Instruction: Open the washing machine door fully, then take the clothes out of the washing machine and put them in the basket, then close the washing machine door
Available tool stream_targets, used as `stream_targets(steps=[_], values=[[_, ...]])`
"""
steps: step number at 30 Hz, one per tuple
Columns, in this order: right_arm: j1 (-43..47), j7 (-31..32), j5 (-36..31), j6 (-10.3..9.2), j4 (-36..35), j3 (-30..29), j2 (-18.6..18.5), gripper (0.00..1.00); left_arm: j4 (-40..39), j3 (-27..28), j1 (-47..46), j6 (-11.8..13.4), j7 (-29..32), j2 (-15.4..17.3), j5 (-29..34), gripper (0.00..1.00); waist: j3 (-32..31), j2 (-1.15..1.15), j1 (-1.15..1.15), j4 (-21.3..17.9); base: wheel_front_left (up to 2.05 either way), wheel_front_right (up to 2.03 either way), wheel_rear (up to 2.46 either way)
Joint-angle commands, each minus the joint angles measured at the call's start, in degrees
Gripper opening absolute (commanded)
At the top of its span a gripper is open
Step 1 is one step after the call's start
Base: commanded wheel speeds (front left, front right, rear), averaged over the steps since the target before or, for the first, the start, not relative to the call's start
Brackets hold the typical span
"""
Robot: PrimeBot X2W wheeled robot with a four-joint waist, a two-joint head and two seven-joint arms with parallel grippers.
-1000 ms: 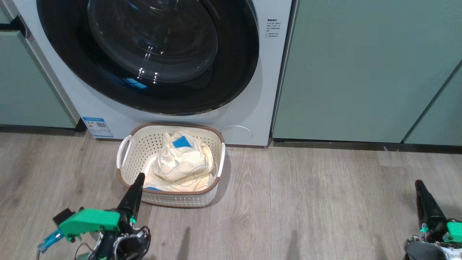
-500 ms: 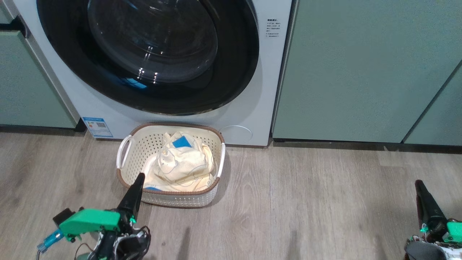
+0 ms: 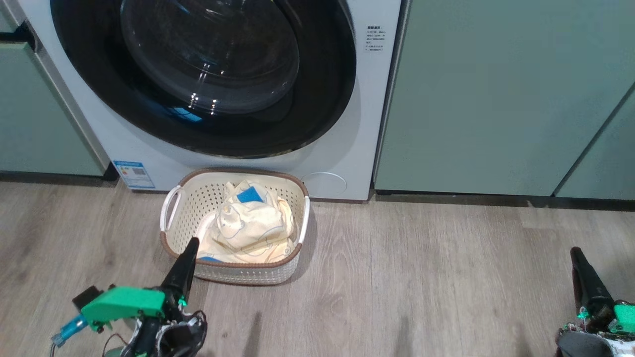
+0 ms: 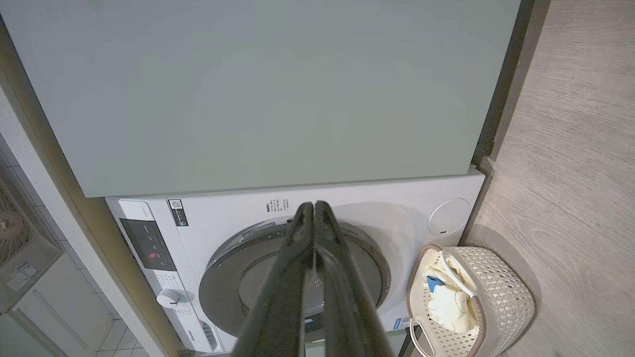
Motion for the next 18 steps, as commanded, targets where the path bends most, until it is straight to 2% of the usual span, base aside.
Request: stream_targets(steps=[1,18], values=[[-3.3,0.3,0.4,0.20,-2.2,0.9,-0.8,0.00,-2.0,2.0,-3.2,-0.1,0.4,0.4,-0.2,0.00,0.0,0.00,0.00,0.0,0.00,0.00,0.00],[-3.3,0.3,0.4,0.20,-2.2,0.9,-0.8,0.00,-2.0,2.0,-3.2,-0.1,0.4,0.4,-0.2,0.00,0.0,0.00,0.00,0.0,0.00,0.00,0.00]])
